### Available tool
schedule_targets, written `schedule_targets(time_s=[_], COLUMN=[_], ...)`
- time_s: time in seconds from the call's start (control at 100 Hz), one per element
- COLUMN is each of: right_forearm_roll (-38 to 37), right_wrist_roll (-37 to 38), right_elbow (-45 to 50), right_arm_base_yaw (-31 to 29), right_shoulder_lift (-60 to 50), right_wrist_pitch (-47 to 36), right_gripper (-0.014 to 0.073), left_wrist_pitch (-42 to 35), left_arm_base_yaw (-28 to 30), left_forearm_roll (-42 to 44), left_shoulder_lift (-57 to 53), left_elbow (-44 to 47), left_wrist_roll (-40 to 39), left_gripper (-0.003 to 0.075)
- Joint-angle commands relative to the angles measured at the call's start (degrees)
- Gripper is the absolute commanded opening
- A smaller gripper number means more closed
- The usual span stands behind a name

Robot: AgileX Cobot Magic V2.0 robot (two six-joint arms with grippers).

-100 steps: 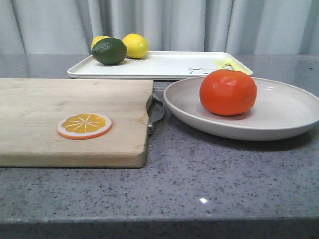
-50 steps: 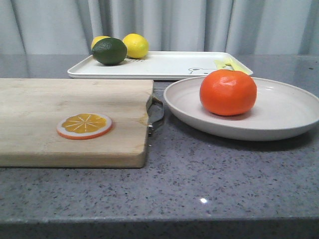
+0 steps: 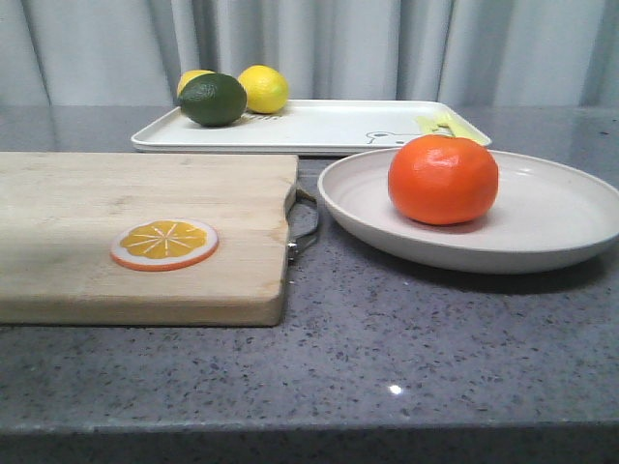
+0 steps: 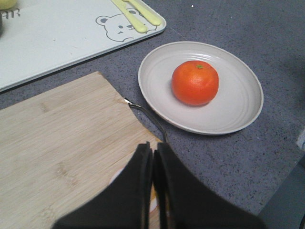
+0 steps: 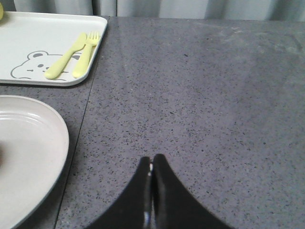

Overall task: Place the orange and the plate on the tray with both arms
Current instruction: 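Move the right gripper down to the plate rim farthest from the board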

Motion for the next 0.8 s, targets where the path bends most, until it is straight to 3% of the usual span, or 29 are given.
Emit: schedule_targets(time_s=[0.0,0.33,0.42,0.59,0.66,0.79], right_forearm_roll=[-0.79,0.84,0.84,1.14,1.29,1.56], right_wrist_roll=[-0.10,-0.10,-0.16,-0.16,-0.16,-0.20], right_elbow=[-2.09,-4.67,-7.55,-13.70,-16.76,-22.77], right_arm_base_yaw=[-0.38,-0.27,-0.27,-0.22,0.45,3.82], right_shoulder_lift=[0.52,1.68,3.58,8.48,11.06,16.54], right_wrist_pitch=[-3.70,1.76,5.11,10.09,13.48,19.74], right_gripper=[-0.0067,-0.0057,0.0025,0.0280,0.0321,0.0321], left_wrist_pitch=[-6.56,-8.02,-8.54,-8.54,-8.54,-8.54], left_arm_base_yaw=[0.08,0.08,0.08,0.08,0.08,0.08], left_forearm_roll=[-0.64,-0.64,-0.64,-0.64,-0.41,-0.32], left_shoulder_lift=[-3.32,-6.60,-6.60,-6.60,-6.60,-6.60], left_elbow=[2.10,6.62,6.62,6.62,6.62,6.62], left_wrist_roll=[-0.48,-0.48,-0.48,-0.48,-0.48,-0.48], left_gripper=[-0.0014,-0.0014,-0.0014,-0.0014,-0.0014,-0.0014])
